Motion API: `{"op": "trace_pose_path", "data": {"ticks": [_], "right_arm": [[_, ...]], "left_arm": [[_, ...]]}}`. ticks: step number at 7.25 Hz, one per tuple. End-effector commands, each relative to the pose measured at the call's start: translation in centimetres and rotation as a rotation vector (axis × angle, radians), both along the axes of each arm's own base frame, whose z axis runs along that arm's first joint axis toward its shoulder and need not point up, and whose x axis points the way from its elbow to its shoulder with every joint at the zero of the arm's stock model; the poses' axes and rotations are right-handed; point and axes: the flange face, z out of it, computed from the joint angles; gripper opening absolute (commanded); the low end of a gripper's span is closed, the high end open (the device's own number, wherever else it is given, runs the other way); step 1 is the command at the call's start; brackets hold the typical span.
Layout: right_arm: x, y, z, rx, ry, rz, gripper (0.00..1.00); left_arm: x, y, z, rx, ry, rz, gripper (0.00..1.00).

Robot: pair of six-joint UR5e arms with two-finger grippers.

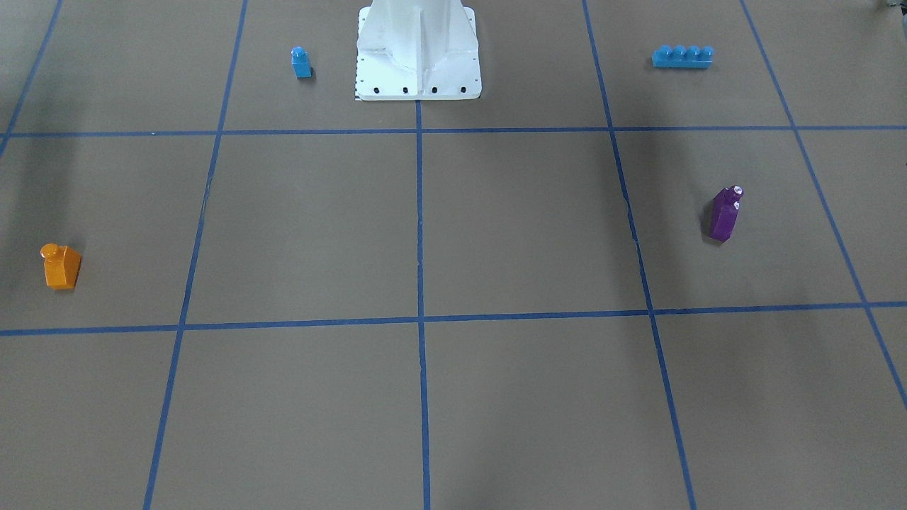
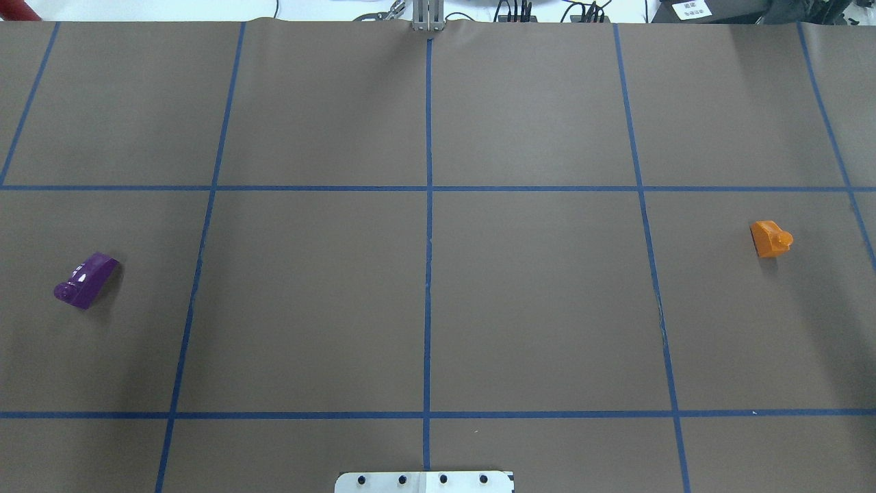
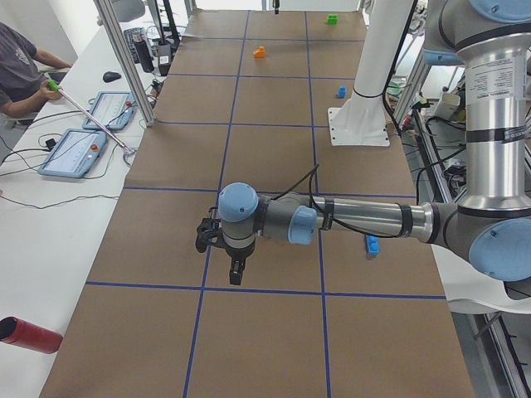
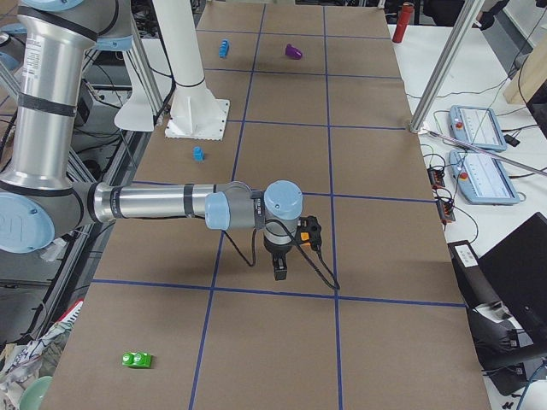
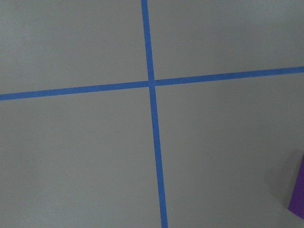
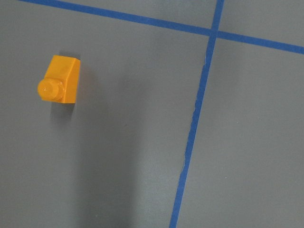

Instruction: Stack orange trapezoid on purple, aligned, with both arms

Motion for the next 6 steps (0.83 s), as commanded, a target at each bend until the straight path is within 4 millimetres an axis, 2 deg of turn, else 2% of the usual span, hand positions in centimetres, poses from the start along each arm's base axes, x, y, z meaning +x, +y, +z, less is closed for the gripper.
{"op": "trace_pose_path", "data": {"ticks": [1,3,4,6], "right_arm": [[-0.01,0.31,0.17,-0.008,-0.011,0.000,1.00],[-0.04,0.24,0.09,-0.008,-0.014,0.001,1.00],[-0.05,0.26,0.23,-0.011,-0.015,0.001,1.00],[-0.20,0.26,0.12,-0.009,-0.029,-0.003,1.00]], "left_arm": [[0.06,0.02,-0.01,-0.003,0.004,-0.001,1.00],[0.00,0.97,0.82,-0.019,0.004,-0.002,1.00],[-0.03,0.91,0.04,0.009,0.010,-0.002,1.00],[0.18,0.94,-0.18,0.026,0.013,0.003,1.00]]}}
